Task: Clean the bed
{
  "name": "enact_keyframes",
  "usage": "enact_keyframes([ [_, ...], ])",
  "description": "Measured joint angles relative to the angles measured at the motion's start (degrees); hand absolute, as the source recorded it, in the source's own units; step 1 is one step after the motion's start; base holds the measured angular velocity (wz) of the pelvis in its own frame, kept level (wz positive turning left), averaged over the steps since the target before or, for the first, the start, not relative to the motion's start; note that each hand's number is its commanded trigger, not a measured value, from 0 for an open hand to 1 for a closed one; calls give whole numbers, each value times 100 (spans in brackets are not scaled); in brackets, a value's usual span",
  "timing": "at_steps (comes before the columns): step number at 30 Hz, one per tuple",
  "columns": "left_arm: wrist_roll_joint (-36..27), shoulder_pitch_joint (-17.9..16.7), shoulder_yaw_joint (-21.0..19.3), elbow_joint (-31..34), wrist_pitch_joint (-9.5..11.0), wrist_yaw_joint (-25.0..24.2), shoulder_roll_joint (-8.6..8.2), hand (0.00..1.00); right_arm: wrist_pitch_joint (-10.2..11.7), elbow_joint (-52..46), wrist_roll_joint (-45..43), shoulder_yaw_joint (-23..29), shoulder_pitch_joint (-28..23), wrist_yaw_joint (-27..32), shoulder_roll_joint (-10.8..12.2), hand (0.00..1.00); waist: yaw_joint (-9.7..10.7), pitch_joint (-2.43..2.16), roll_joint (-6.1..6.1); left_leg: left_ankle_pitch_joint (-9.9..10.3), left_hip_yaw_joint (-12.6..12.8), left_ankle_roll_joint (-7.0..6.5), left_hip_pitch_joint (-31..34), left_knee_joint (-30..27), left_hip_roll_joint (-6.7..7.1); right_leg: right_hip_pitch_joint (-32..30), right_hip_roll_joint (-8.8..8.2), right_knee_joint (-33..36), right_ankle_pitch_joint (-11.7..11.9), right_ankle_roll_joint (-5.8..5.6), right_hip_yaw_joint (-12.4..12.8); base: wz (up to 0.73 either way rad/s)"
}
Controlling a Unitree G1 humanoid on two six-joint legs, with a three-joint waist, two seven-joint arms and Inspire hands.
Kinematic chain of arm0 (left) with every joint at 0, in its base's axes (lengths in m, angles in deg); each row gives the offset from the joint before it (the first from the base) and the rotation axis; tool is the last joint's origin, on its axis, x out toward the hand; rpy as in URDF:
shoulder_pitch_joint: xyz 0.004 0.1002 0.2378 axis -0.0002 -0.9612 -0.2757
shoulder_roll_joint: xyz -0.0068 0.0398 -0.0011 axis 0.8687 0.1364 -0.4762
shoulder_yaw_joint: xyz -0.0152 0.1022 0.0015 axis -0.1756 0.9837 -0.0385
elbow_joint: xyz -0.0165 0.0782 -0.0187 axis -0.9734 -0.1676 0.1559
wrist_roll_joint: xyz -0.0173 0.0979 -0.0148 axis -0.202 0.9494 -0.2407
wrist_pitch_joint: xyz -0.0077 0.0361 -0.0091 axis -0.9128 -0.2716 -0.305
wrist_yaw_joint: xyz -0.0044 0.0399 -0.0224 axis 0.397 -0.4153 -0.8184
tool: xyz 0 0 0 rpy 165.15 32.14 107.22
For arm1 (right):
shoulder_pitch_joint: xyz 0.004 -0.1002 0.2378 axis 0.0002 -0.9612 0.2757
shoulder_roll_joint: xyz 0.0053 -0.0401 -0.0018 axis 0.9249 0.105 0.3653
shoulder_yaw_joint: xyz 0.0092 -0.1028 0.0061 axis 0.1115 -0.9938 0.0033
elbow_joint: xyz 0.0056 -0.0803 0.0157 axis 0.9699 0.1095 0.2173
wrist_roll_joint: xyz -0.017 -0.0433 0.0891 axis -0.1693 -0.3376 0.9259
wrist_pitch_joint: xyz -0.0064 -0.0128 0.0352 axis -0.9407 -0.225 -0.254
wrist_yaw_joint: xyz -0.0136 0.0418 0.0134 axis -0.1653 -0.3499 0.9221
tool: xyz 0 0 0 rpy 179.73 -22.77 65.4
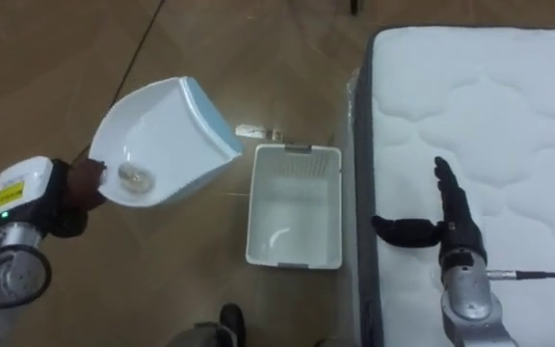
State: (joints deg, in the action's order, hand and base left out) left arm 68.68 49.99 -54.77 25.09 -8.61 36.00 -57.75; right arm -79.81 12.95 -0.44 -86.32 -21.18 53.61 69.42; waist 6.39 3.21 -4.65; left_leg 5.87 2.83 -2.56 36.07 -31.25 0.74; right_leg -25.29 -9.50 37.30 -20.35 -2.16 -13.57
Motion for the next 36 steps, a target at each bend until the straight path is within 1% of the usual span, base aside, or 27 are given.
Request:
enact_keyframes([
  [1,43,55,74,0,2,2,32,100,0,0,0,-22,3,9,-2,0,3,-1,-19,-4,30,-8,32,-3,19,-65,-36,71,-21,-8,25,0],
  [3,148,295,306,-91,-17,8,70,100,1,1,-41,-89,11,15,-6,0,10,-1,-159,-17,111,-30,152,-26,44,-280,-69,192,-38,-19,147,-9],
  [4,213,322,319,-102,-41,8,71,100,2,4,-41,-126,14,14,-8,0,20,6,-183,-21,161,-36,161,-17,44,-324,-83,255,-41,-18,181,-13],
  [5,278,338,344,-108,-83,9,71,100,38,35,-44,-177,25,12,-9,0,51,2,-222,-21,214,-37,186,-15,45,-388,-102,305,-49,-16,225,-7],
  [6,440,373,414,-157,-142,10,76,100,131,91,-99,-247,67,23,-13,0,176,6,-304,-31,361,-68,219,-13,44,-445,-130,376,-84,-25,249,0],
  [7,491,402,469,-185,-168,10,88,100,168,86,-127,-262,82,23,-13,0,212,9,-315,-31,432,-80,225,-12,8,-481,-144,422,-105,-21,269,0],
  [8,650,429,519,-232,-203,10,94,100,197,92,-170,-320,112,23,-17,0,293,11,-320,-31,521,-90,233,-9,-11,-536,-179,478,-146,-7,295,0],
  [10,899,492,643,-236,-258,-1,114,100,233,127,-272,-362,169,-4,-19,0,430,16,-367,-36,500,-89,283,-2,-7,-575,-186,526,-200,16,269,12],
  [11,1016,569,762,-236,-274,-26,125,100,252,144,-325,-365,195,-40,-22,0,522,17,-414,-61,502,-94,306,2,-6,-584,-179,535,-227,22,260,26],
  [12,1043,640,933,-236,-290,-61,150,100,273,145,-310,-361,199,-93,-31,0,622,17,-478,-79,550,-109,323,15,-21,-595,-174,545,-239,26,266,22],
  [13,1070,671,990,-234,-291,-85,154,100,303,142,-299,-360,205,-118,-41,0,652,15,-499,-89,616,-125,323,38,-34,-614,-185,556,-243,23,277,8],
  [14,1146,729,1080,-215,-297,-136,175,100,330,95,-276,-361,209,-160,-61,0,697,15,-555,-112,749,-155,331,72,-49,-683,-225,583,-243,22,295,-3],
  [15,1199,788,1176,-209,-305,-208,223,100,362,44,-271,-368,222,-181,-55,0,748,10,-582,-124,928,-179,340,84,-70,-766,-263,652,-259,10,359,-8],
  [16,1249,815,1208,-209,-327,-234,233,100,370,2,-265,-368,218,-191,-56,0,761,12,-588,-120,1006,-189,343,84,-84,-799,-272,677,-266,5,396,-11],
  [18,1496,881,1246,-198,-342,-328,283,100,379,-71,-262,-373,201,-242,-55,0,841,6,-606,-64,1356,-272,342,25,-205,-844,-299,769,-323,16,422,-3],
  [19,1572,895,1262,-189,-342,-331,305,100,379,-74,-255,-372,210,-252,-55,0,851,7,-611,-50,1437,-290,343,10,-239,-856,-292,774,-329,18,427,-4],
  [20,1701,896,1272,-165,-342,-344,360,100,382,-79,-243,-370,232,-267,-57,0,858,12,-625,-27,1537,-308,347,-6,-305,-885,-264,772,-329,20,460,-12],
  [23,1840,898,1459,-120,-391,-446,551,100,386,-172,-243,-370,233,-318,-67,0,905,21,-674,-4,1620,-309,347,-27,-326,-970,-256,863,-338,20,560,-10],
  [24,1870,912,1546,-98,-447,-458,609,100,393,-201,-242,-368,238,-335,-80,0,928,47,-725,-4,1626,-308,344,-34,-334,-984,-258,895,-341,25,565,-5],
  [28,2100,964,1665,-107,-577,-559,670,100,458,-250,-251,-369,294,-350,-104,0,962,104,-844,-7,1722,-304,292,-39,-347,-1053,-267,1048,-388,73,673,-8],
  [29,2103,981,1750,-108,-630,-578,679,100,494,-240,-248,-368,355,-352,-137,0,996,124,-914,-18,1744,-294,292,-14,-348,-1076,-269,1076,-417,93,696,-5],
  [30,2113,989,1837,-103,-642,-626,683,100,502,-230,-250,-368,392,-356,-165,0,1044,121,-974,-42,1760,-285,271,0,-336,-1086,-276,1098,-432,96,709,0],
  [32,2159,997,1906,-104,-642,-692,700,100,533,-219,-242,-366,391,-364,-166,0,1109,118,-1000,-48,1794,-276,200,16,-330,-1104,-278,1132,-463,113,751,-5],
  [34,2155,1008,1934,-112,-647,-765,726,100,566,-222,-223,-366,416,-387,-171,0,1119,112,-1016,-59,1891,-256,125,78,-336,-1127,-263,1148,-470,121,848,-19],
  [35,2155,1048,1940,-114,-647,-841,754,100,568,-236,-226,-365,472,-398,-176,0,1135,107,-1064,-68,1940,-243,125,93,-334,-1166,-265,1159,-461,135,882,-18],
  [36,2155,1142,1941,-143,-647,-910,768,100,581,-237,-247,-359,516,-398,-192,0,1157,104,-1112,-66,2061,-241,127,91,-340,-1185,-286,1181,-462,142,887,-12],
])
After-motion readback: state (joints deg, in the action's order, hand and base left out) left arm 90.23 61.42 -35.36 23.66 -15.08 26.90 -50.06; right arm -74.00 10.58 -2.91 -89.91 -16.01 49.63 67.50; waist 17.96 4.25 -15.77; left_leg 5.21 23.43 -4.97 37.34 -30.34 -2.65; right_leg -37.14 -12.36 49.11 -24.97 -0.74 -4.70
